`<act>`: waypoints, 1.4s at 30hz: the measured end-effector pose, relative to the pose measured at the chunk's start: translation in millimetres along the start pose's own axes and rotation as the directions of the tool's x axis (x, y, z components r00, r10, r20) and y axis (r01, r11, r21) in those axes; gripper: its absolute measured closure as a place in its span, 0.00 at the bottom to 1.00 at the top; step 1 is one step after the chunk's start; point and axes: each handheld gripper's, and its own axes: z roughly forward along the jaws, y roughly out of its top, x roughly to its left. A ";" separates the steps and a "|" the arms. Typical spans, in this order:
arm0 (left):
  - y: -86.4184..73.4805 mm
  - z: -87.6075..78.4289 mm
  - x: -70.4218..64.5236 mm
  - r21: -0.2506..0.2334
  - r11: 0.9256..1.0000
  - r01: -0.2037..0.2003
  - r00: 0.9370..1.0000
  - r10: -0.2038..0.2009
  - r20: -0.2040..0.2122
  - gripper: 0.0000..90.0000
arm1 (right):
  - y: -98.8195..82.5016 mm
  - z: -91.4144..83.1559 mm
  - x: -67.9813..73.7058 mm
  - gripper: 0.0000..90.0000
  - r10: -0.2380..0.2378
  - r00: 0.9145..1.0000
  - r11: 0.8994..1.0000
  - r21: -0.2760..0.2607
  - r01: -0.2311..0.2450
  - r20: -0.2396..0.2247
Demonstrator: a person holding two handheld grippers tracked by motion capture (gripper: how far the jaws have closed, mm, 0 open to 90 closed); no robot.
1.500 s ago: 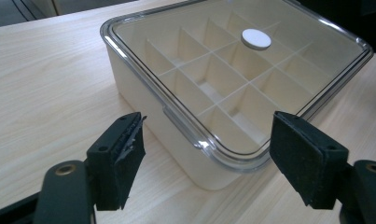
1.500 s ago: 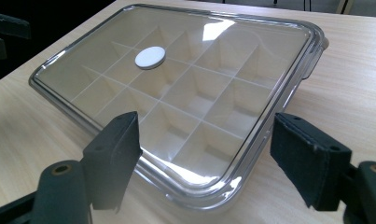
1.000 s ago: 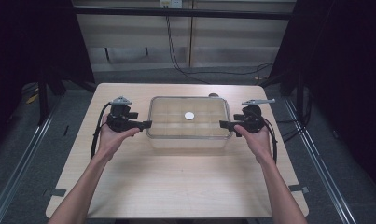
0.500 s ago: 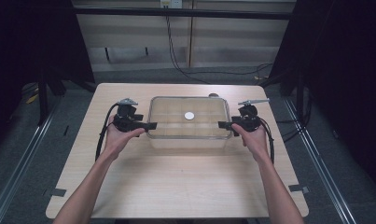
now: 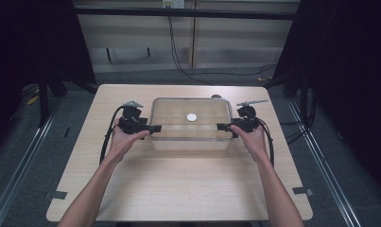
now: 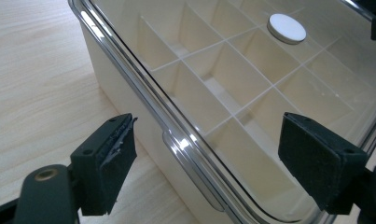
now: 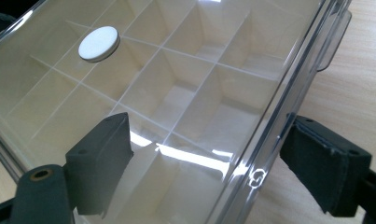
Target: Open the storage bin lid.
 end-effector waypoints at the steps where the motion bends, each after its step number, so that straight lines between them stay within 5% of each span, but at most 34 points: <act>1: 0.1 0.9 0.3 -0.007 1.000 0.012 1.000 -0.012 -0.002 0.20 | 0.3 1.0 -0.5 0.18 0.000 1.000 1.000 -0.003 0.000 0.001; 11: 2.4 7.1 -2.5 0.005 1.000 -0.004 1.000 0.004 0.022 0.18 | 2.2 7.6 -1.1 0.16 0.018 1.000 1.000 -0.011 -0.018 -0.009; 23: 3.3 13.5 -0.5 0.002 0.999 0.037 0.998 -0.037 0.043 0.17 | 4.0 11.9 -0.8 0.13 0.031 0.999 0.999 -0.010 -0.031 -0.010; 33: 3.3 12.8 -0.9 0.000 0.999 0.053 0.998 -0.053 0.039 0.19 | 4.8 6.8 -1.3 0.23 0.014 0.998 0.999 -0.046 -0.011 0.055; 42: -0.1 10.4 1.6 -0.026 0.998 0.062 0.997 -0.061 0.044 0.24 | 0.8 5.3 -4.3 0.23 0.032 0.999 0.997 -0.071 -0.030 0.021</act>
